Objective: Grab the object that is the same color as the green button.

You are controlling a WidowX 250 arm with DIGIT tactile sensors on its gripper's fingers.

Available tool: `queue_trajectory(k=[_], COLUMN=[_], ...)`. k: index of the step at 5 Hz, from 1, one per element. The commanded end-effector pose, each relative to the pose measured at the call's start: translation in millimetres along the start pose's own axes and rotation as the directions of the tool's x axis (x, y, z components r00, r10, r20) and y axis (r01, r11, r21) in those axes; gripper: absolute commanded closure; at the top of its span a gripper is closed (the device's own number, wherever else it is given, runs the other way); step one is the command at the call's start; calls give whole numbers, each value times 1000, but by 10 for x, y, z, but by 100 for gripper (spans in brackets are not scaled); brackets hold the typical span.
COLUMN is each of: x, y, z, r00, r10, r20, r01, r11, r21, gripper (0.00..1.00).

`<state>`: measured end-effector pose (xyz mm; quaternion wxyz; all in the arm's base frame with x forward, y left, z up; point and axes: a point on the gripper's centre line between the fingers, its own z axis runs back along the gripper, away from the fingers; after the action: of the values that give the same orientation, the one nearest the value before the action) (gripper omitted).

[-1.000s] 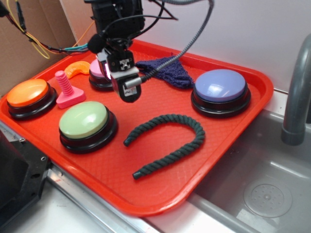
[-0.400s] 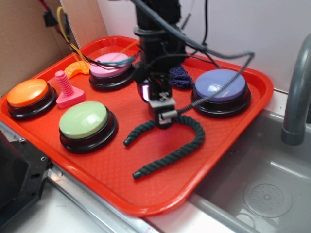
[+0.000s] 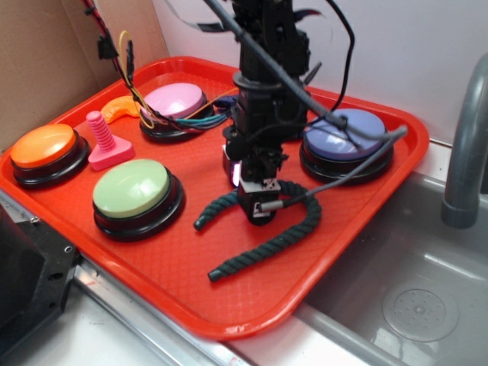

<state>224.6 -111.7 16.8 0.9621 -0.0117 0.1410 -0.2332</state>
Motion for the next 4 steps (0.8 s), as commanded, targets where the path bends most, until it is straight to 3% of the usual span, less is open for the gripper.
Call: queue_trajectory(k=[1,2,3,4], x=[-27,-108,-388,-780], y=[-1,-17,-126,-44], z=[-208,-155,267,651], r00=[999,999,995,956], r10=[1,-6,68,190], r20=[-50,-35,68,224], r01=[0,7,-66,-151], r11=[1000,999,997,972], r21=[20,35,-44,-179], gripper=[100,100,100,100])
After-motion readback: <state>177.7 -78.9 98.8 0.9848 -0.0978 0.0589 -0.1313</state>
